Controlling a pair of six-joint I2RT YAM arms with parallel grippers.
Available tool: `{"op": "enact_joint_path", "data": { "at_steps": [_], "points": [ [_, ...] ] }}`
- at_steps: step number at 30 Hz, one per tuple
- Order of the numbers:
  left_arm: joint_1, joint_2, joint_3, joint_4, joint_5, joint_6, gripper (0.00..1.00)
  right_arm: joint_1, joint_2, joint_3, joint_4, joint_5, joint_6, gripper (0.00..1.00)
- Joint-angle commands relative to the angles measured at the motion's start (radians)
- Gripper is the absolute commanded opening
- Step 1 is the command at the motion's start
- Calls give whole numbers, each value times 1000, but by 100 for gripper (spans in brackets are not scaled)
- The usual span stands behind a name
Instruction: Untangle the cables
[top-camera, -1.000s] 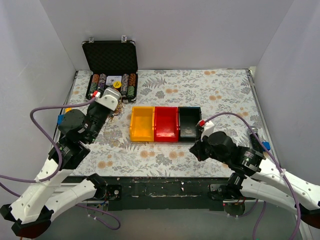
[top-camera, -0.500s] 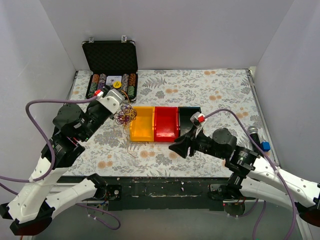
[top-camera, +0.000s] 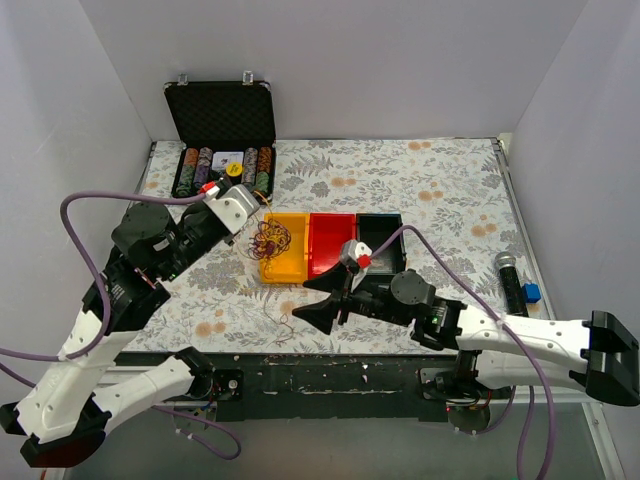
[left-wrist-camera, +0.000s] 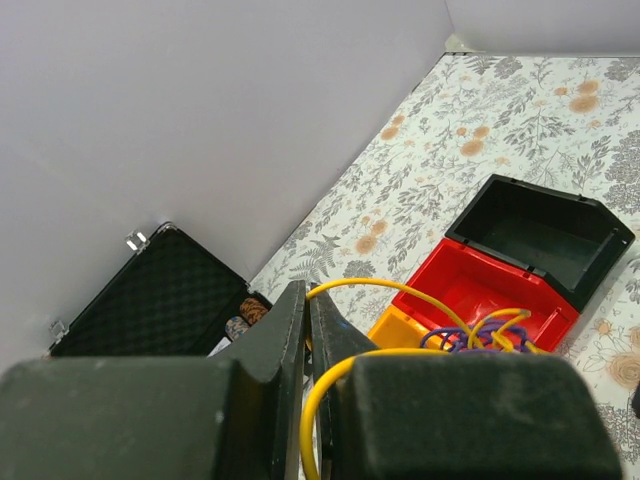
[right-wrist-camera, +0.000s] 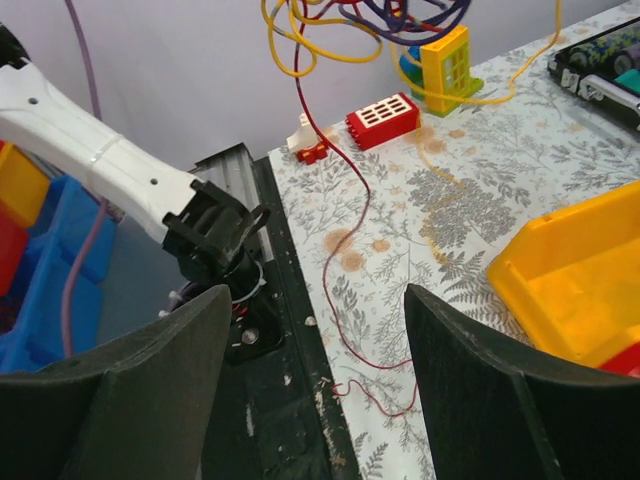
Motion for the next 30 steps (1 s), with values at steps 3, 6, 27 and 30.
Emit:
{"op": "enact_joint_path", "data": {
  "at_steps": [3,6,27,30],
  "points": [
    [4,-3,46,-34,57,-9,0,49,46,76,206,201,-108,79],
    [4,-20,38,-35,85,3,0,49,59,112,232,262,-169,79],
    [3,-72,9,-101,266,29,0,-22,115,335,51,-112,-379,75],
    [3,-71,8,-101,266,26,0,-22,125,353,31,-164,-381,74]
  ]
}}
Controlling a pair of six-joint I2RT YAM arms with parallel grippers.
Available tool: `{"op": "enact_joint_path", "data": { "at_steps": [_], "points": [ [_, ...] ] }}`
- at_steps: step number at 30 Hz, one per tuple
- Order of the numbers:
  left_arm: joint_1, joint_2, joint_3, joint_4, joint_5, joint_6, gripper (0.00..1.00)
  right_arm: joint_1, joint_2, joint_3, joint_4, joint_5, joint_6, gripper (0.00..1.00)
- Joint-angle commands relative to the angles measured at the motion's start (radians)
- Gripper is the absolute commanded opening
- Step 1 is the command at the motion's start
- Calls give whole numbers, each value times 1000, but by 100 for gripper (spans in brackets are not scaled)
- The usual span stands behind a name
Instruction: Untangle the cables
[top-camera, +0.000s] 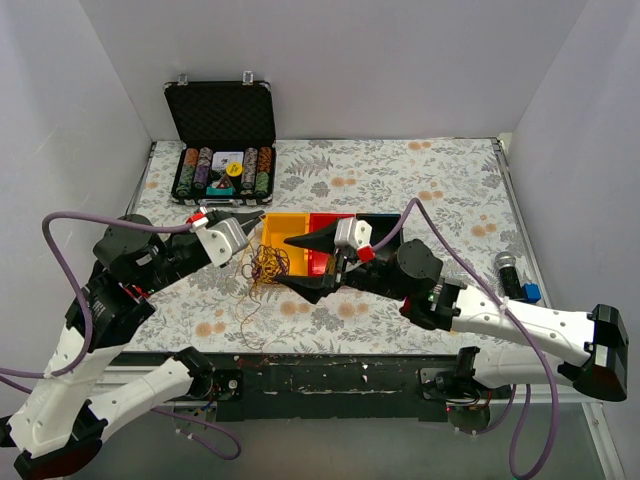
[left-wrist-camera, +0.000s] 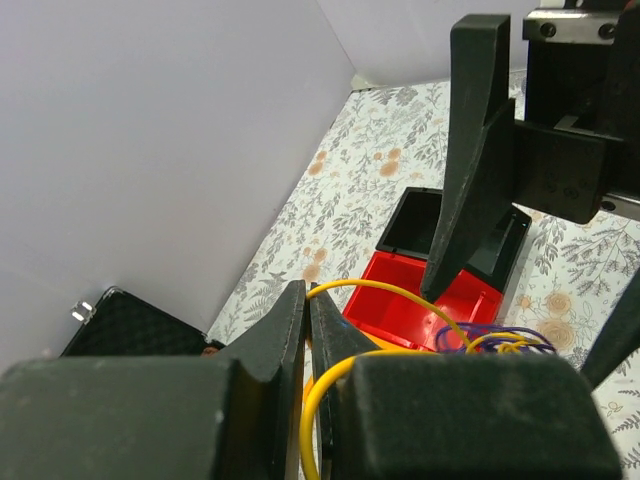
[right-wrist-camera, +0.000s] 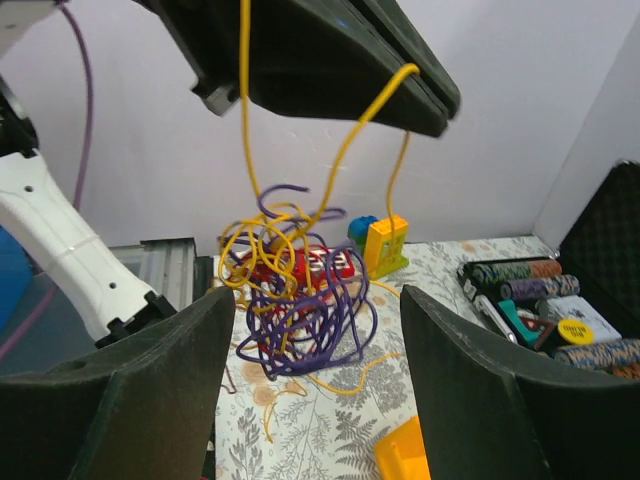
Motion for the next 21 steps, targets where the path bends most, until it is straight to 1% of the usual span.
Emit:
{"op": "enact_joint_path", "data": {
  "at_steps": [1,4,6,12,14,16,19,21],
  "points": [
    [4,-1,4,-12,22,-10,0,2,9,67,-12,-119,-27,74],
    [4,-1,8,-12,21,-16,0,0,21,85,-29,-128,-18,69],
    [3,0,11,-12,19,-18,0,0,35,96,-36,-139,-7,61],
    [3,2,21,-6,18,-26,0,-6,70,114,-70,-142,28,25],
    [4,0,24,-4,16,-27,0,-4,67,111,-78,-141,28,16],
    [3,-1,24,0,13,-29,0,-6,58,103,-84,-133,28,14],
    [3,-5,20,11,9,-33,0,-4,43,85,-87,-110,28,4],
    [4,-8,17,20,6,-38,0,-6,30,73,-82,-108,59,1]
  ]
}}
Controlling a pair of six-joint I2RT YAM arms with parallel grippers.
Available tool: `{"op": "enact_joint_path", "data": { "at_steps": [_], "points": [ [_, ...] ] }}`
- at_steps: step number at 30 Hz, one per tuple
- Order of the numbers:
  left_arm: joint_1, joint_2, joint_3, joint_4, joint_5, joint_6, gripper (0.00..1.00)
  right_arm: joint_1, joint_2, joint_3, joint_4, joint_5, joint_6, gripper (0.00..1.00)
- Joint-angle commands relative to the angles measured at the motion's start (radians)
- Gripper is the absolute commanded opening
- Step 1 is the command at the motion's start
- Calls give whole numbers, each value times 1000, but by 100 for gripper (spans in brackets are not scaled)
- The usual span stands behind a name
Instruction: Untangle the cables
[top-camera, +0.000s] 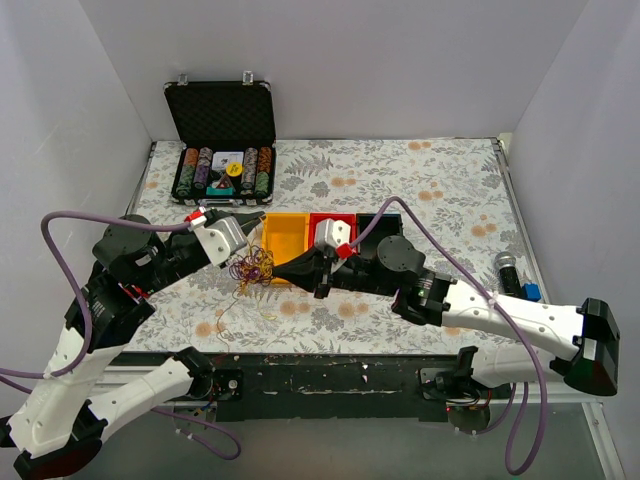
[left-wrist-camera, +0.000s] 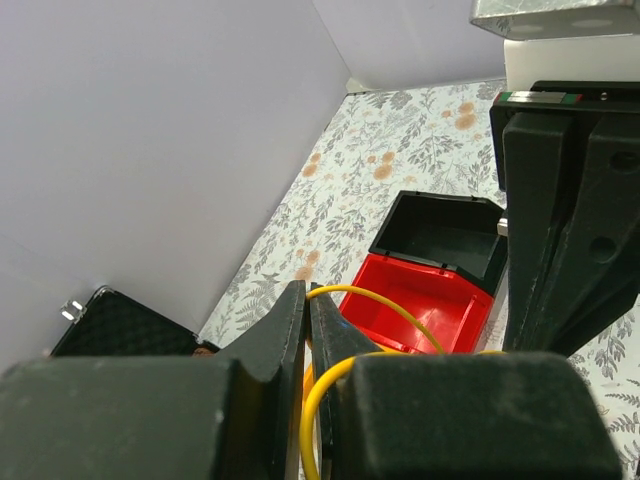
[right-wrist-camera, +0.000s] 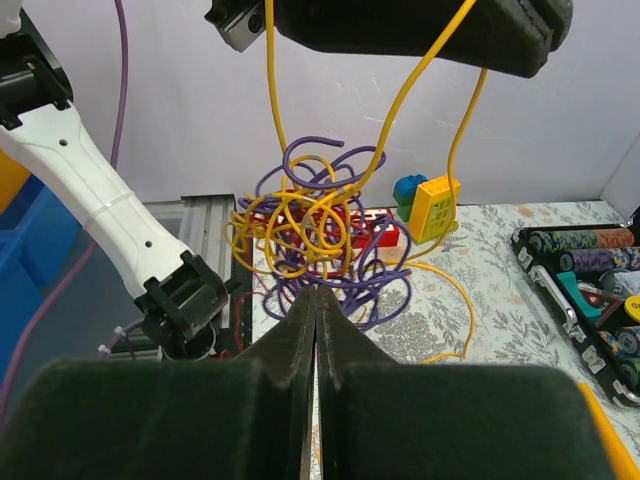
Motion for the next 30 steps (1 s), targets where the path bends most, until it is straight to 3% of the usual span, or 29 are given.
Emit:
{"op": "enact_joint_path", "data": {
  "at_steps": [1,6,11,15,19,20,22,24,27,30],
  "points": [
    [3,-10,17,22,1,-16,0,-3,-44,0,25,15,36,1],
    [4,-23,-6,63,-54,-2,0,-3,-84,-36,-2,32,74,1],
    [3,-52,-60,143,-148,39,0,-3,-221,-152,-59,122,127,1],
    [3,-63,-72,128,-124,62,0,-3,-344,-208,-143,205,150,1],
    [3,-49,-49,64,-34,51,0,-2,-400,-240,-119,256,150,1],
    [3,-45,-45,57,-7,42,0,-2,-386,-235,-104,248,142,3],
    [4,-37,-35,47,36,28,0,-3,-346,-211,-70,218,131,28],
    [4,-29,-23,28,98,34,0,-3,-302,-185,-32,161,119,44],
    [4,-39,-23,11,190,54,0,-5,-236,-148,17,101,110,54],
    [3,-37,-17,-1,237,44,0,-3,-191,-123,68,34,107,56]
  ]
}}
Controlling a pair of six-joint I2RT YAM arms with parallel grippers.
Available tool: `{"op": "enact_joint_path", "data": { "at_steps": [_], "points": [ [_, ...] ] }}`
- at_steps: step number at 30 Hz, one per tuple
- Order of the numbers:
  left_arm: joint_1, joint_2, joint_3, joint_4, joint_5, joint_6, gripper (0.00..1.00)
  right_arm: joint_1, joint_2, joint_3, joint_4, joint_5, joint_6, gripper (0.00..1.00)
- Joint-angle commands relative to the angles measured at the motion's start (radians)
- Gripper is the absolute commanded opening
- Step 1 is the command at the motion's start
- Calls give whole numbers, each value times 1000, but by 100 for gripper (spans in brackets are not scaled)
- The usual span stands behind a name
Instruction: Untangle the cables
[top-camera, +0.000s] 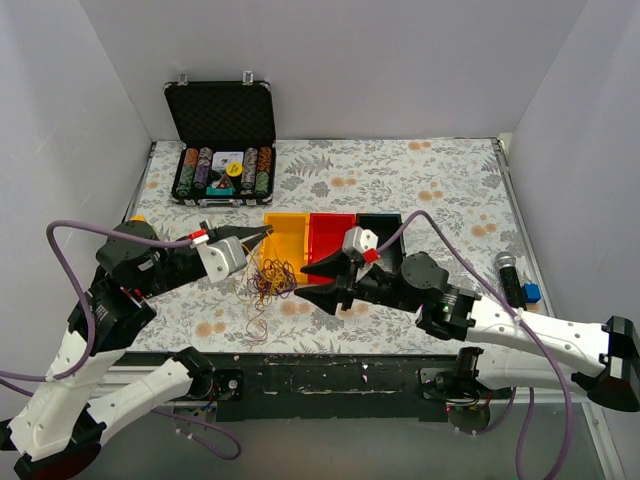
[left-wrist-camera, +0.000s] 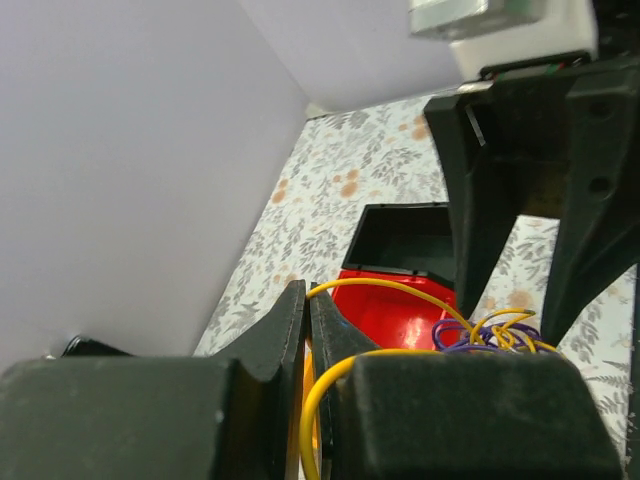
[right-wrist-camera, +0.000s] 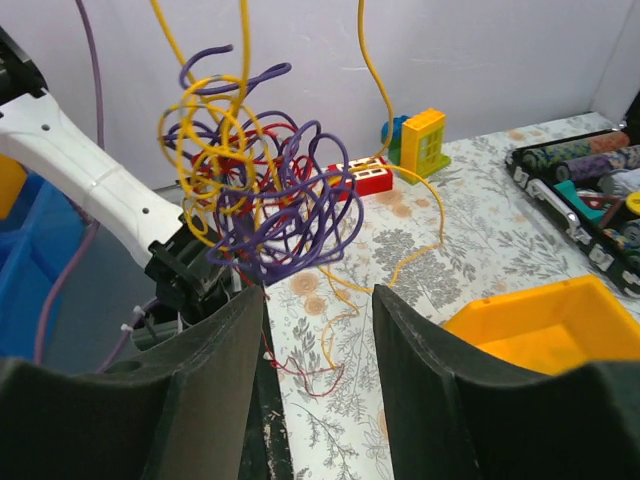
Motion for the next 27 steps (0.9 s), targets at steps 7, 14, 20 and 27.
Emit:
{"op": "enact_joint_path", "data": {
  "at_steps": [7,14,20,27],
  "points": [
    [3,2,61,-61,150,-13,0,-1,68,67,218,-122,0,56],
    [4,1,50,-48,142,-2,0,-3,78,52,284,-214,54,56],
    [4,-2,44,-32,141,-4,0,-3,112,87,267,-252,68,52],
    [3,-4,49,-22,138,-10,0,-3,161,120,264,-280,87,34]
  ]
}}
